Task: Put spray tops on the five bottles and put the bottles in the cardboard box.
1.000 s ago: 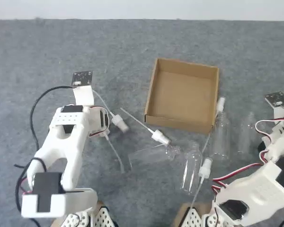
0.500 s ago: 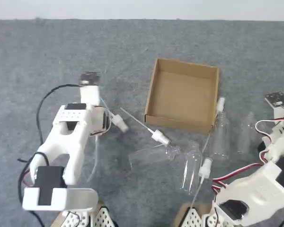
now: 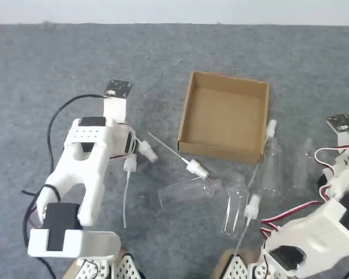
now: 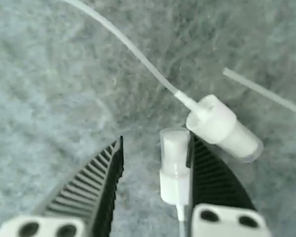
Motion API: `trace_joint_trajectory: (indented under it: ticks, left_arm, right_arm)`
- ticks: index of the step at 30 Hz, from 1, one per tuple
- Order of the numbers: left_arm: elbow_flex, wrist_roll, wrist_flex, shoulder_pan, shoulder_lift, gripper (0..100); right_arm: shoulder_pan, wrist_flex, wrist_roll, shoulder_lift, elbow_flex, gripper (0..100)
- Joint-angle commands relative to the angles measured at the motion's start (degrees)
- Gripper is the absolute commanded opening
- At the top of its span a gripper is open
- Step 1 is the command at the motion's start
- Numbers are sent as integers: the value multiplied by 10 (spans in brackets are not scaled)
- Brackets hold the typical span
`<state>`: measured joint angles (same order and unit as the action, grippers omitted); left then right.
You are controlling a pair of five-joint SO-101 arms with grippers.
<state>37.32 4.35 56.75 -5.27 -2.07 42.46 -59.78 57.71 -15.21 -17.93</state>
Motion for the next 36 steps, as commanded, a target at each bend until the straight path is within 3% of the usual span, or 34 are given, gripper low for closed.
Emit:
trace_joint_trajectory:
  ticks: [1,6,13,23,29,36]
  left_arm:
    - [-38,4,-11,4,37,193]
    - [-67,-10,3,3,114,139]
    - [-58,-10,13,4,77,12]
    - [-6,7,10,5,-48,16]
    - [-1,10,4,5,-8,103]
    - [-3,7,0,5,13,130]
  right_arm:
    - [12,7,8,1,22,6]
    - [13,7,8,1,22,6]
    - [13,7,8,1,22,6]
    - [13,7,8,1,22,6]
    - [13,7,8,1,22,6]
    - [14,7,8,1,22,6]
